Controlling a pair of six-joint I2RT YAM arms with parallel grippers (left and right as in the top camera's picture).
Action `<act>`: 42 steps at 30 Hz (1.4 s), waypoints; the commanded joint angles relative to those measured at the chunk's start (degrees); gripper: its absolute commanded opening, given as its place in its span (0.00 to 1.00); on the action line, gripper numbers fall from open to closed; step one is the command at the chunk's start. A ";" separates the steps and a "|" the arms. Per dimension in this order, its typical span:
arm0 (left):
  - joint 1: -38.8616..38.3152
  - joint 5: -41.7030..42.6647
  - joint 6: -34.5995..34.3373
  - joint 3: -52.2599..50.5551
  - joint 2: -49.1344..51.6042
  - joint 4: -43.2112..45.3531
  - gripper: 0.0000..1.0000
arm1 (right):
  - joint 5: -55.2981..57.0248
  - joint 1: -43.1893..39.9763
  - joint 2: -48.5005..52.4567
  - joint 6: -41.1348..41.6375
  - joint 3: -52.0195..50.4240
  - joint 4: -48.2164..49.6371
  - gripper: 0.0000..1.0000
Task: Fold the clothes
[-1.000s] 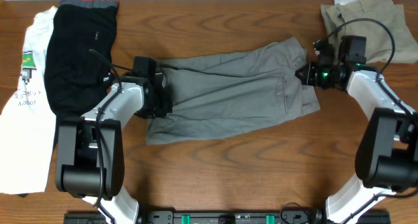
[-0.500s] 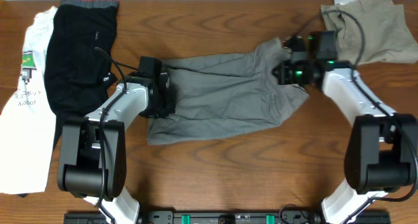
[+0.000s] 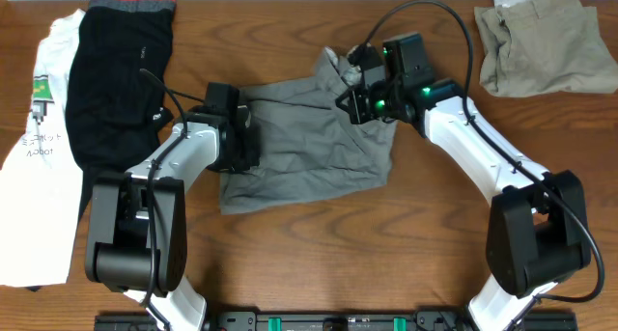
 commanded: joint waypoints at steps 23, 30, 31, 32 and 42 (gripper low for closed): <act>0.15 6.64 1.81 -0.17 -4.02 -4.07 0.55 | 1.53 -15.41 -5.25 -6.14 9.75 -23.04 0.01; 3.93 19.28 5.75 0.33 -4.02 -2.60 0.55 | 1.57 -17.51 -5.73 -8.48 9.92 -26.29 0.01; 4.63 21.92 7.02 0.33 -4.02 -2.08 0.55 | 1.57 -17.55 -5.73 -8.46 9.92 -26.38 0.01; 5.31 23.80 7.87 0.33 -4.02 -1.81 0.56 | 1.57 -17.55 -5.73 -8.48 9.92 -26.36 0.01; 8.74 29.03 15.06 0.24 -3.17 -3.67 0.53 | 1.55 -18.14 -5.73 -8.46 9.92 -26.40 0.01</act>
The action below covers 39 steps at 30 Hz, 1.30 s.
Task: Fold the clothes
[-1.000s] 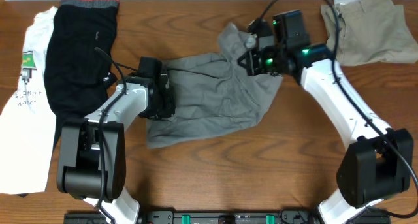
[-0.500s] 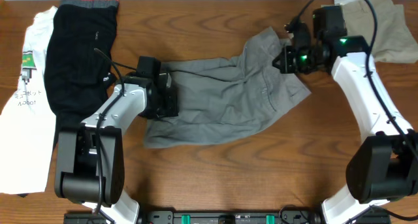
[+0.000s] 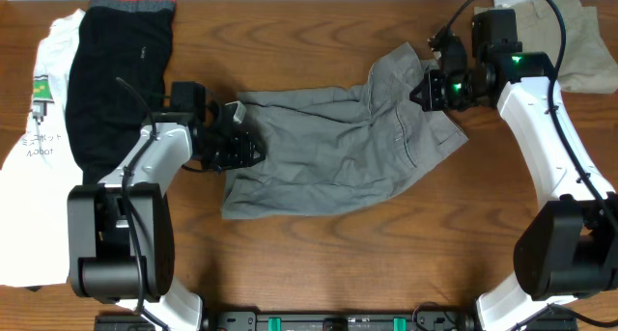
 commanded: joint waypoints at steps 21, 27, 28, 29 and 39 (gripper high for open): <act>2.36 7.08 6.12 0.26 3.52 -0.48 0.40 | -1.31 -7.43 -5.49 -4.22 1.79 -2.91 0.01; 2.36 15.50 6.16 0.26 3.56 1.88 0.39 | -1.03 -7.10 -5.49 -4.17 1.79 -3.08 0.01; 2.29 16.57 6.16 0.26 3.56 2.58 0.39 | -1.03 -7.10 -5.49 -4.17 1.79 -3.15 0.01; 2.19 16.76 6.16 0.26 3.63 3.15 0.39 | -1.03 -7.10 -5.49 -4.17 1.79 -3.17 0.01; 2.14 16.72 6.36 0.26 5.09 6.19 0.29 | -0.79 -3.89 -5.46 -3.67 1.77 -2.40 0.01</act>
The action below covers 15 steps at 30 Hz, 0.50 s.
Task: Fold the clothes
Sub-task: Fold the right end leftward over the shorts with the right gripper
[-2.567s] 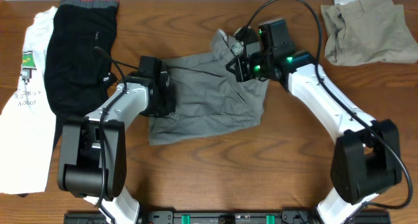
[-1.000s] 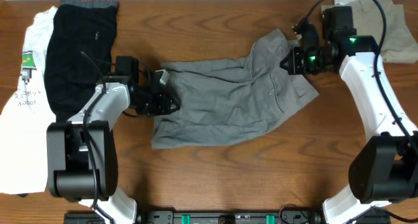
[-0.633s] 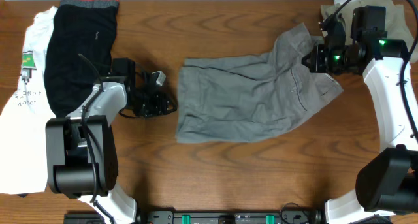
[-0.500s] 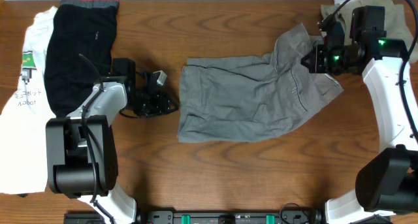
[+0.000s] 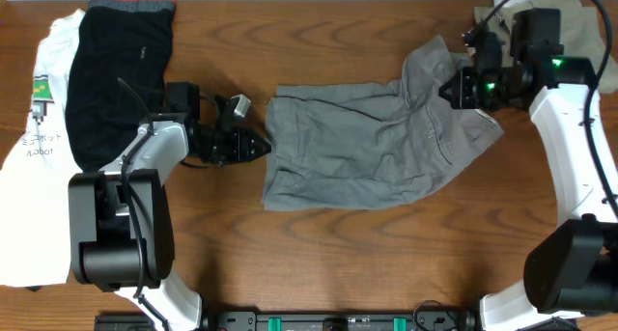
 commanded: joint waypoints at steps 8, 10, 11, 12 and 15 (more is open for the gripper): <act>-0.15 2.49 0.92 0.26 4.66 3.02 0.22 | -1.09 4.09 -1.36 1.95 1.44 2.21 0.01; -0.57 4.07 0.94 0.26 6.40 4.07 0.21 | -1.07 5.07 -1.31 1.95 1.44 2.56 0.01; -0.85 4.83 0.92 0.26 7.17 4.52 0.20 | -1.05 5.60 -1.29 1.95 1.44 2.75 0.01; -1.16 5.09 0.79 0.26 8.15 5.07 0.20 | -0.98 6.08 -1.29 2.12 1.44 2.91 0.01; -1.22 5.05 -0.87 0.28 9.77 5.99 0.18 | 0.37 7.32 -1.29 3.19 1.44 2.99 0.01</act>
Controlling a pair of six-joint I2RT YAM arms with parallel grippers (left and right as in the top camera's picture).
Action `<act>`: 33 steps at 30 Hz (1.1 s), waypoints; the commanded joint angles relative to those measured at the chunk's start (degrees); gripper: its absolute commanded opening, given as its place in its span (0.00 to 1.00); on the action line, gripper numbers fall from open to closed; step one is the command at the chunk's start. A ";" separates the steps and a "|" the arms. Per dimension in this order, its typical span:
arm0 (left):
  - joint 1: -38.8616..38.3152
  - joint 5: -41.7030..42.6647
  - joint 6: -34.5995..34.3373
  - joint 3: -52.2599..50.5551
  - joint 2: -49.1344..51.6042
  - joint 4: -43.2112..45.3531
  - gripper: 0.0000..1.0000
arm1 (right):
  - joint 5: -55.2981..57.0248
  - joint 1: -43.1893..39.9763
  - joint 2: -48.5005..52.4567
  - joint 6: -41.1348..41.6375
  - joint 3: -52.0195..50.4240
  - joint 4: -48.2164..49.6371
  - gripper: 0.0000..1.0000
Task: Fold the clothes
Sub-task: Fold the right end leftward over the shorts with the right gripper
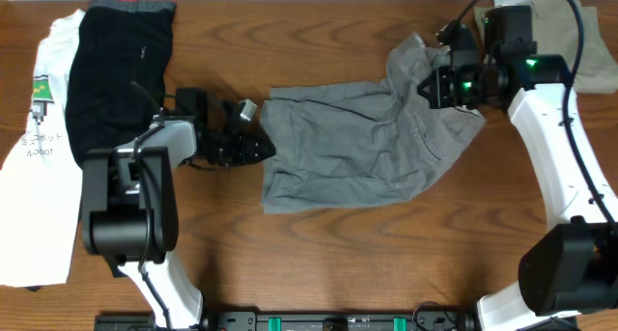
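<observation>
Grey shorts lie spread across the middle of the table, with their upper right part bunched and lifted. My right gripper is shut on that bunched part at the shorts' top right. At the shorts' left edge, my left gripper lies low over the table. Its jaws look spread, with no cloth seen between them.
A black garment lies at the far left over a white T-shirt with a green print. Folded khaki trousers sit in the back right corner, partly behind my right arm.
My right gripper has moved a little to the left with the shorts' corner, and the bunched cloth has shifted left with it. My left gripper has edged slightly right to the shorts' left edge.
First the shorts lay crumpled at the centre, the left gripper on their left side and the right on their top. Then the right gripper stood further right and the cloth was stretched out. Later the shorts lay right of the left gripper, free of it, and are now spread wide.
</observation>
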 commanded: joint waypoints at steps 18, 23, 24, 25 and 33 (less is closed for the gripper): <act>1.03 -2.60 -3.67 0.26 5.99 1.84 0.05 | 3.04 8.72 -1.29 5.03 1.44 4.42 0.01; 1.09 -2.60 -4.52 0.28 8.11 2.08 0.06 | 3.04 12.17 -1.03 7.76 1.42 7.32 0.01; 1.18 -2.62 -4.52 0.28 8.11 2.12 0.06 | 3.04 13.35 -0.92 8.31 1.42 8.31 0.01; 1.25 -2.80 -4.55 0.28 8.09 2.12 0.06 | 3.06 14.45 -0.70 8.85 1.42 9.27 0.01; 1.55 -4.13 -4.50 0.28 8.09 1.64 0.06 | 6.21 23.26 3.69 13.68 1.42 16.02 0.01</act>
